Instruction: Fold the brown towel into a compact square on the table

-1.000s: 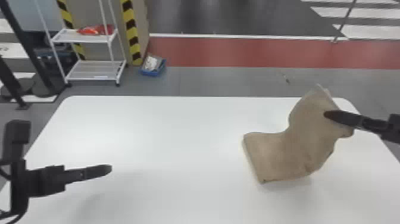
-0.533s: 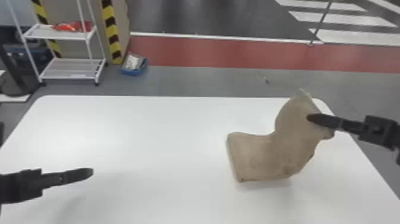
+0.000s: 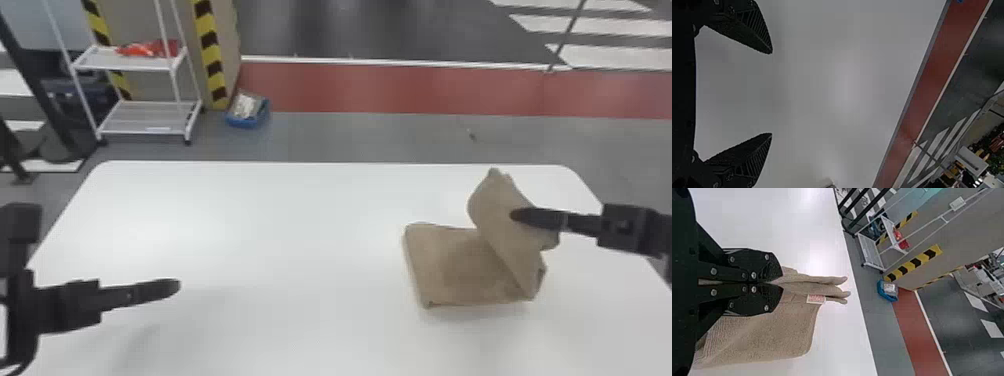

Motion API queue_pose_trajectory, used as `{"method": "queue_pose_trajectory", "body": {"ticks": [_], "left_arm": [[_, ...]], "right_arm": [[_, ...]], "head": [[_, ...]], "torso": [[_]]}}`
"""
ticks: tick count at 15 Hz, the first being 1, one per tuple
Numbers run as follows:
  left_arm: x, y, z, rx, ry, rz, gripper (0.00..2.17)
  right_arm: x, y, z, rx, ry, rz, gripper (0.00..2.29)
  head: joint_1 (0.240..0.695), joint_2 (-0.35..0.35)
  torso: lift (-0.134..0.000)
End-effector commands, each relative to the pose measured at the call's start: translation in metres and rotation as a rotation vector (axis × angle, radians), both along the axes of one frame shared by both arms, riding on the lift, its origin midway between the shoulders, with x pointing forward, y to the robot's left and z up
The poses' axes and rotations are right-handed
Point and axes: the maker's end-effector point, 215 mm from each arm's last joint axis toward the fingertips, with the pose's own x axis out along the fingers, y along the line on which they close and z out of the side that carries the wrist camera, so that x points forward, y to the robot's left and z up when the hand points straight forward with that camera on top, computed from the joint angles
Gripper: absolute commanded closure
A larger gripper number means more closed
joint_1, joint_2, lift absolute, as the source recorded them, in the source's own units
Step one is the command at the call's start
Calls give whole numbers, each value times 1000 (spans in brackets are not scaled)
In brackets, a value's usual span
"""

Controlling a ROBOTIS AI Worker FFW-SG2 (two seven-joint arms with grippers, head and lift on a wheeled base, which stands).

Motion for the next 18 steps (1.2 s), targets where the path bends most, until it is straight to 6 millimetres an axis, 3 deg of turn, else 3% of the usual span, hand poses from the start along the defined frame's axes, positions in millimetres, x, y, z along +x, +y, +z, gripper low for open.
{"method": "queue_pose_trajectory", "body": {"ticks": [1, 3, 6, 11, 14, 18], "left_arm": [[1, 0, -1, 1, 0, -1, 151], [3, -2, -2, 0, 2, -4, 151], [2, -3, -3, -1, 4, -6, 151], [-1, 1, -2, -3, 3, 0, 151], [-4, 4, -3, -8, 5, 5, 151], [-6, 10, -4, -10, 2, 14, 151]], "right_arm": [[-5, -3, -10, -15, 26, -5, 1301], [-9, 2, -24, -33, 61, -1, 1301], [-7, 27, -39, -37, 92, 26, 1301], [13, 57, -33, -15, 83, 44, 1301], [9, 84, -43, -44, 104, 91, 1301], [4, 82, -52, -86, 125, 88, 1301]], "head": [[695, -47], [695, -48], [695, -43], [695, 1], [695, 25], [695, 63]], "torso": [[-124], [-124], [-124], [-124], [-124], [-124]]}}
